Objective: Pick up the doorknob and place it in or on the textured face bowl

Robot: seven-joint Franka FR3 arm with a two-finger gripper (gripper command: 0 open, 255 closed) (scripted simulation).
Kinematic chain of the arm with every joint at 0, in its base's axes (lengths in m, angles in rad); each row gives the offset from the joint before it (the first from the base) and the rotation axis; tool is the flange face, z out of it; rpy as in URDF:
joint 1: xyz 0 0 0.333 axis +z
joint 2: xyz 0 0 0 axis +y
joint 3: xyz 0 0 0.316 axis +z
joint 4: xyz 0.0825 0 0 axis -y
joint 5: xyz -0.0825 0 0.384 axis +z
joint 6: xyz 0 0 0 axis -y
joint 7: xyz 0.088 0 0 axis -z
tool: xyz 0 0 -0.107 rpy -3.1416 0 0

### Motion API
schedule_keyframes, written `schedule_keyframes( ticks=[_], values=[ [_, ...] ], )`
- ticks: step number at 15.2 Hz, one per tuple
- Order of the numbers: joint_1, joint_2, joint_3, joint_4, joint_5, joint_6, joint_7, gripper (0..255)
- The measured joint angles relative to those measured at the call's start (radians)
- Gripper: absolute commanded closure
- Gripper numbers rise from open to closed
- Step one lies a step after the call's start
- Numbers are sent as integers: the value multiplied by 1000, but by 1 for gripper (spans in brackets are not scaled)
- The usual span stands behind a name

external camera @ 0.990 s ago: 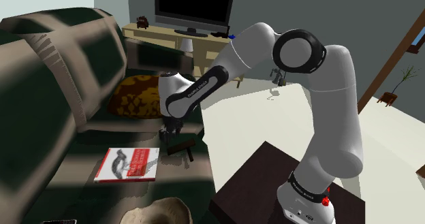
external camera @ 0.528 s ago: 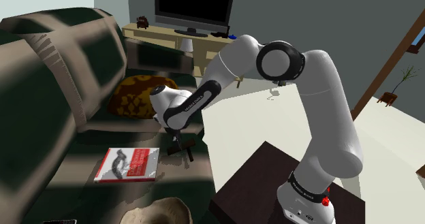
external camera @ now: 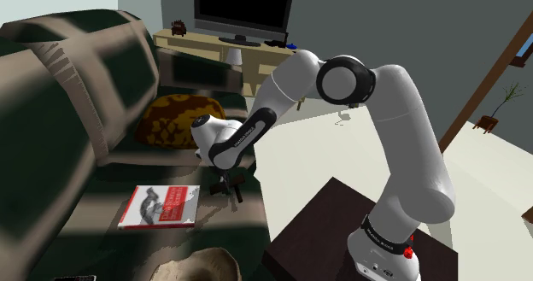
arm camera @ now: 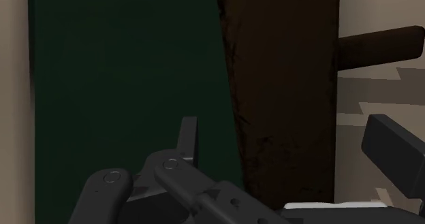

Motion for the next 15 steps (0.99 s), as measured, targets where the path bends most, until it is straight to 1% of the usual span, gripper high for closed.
schedule_keyframes(
  ticks=[3,4,15],
  values=[
    [0,2,0,1,0,1,0,0],
    [0,2,0,1,0,1,0,255],
    [-1,-3,1,0,1,-3,-2,255]
  ],
)
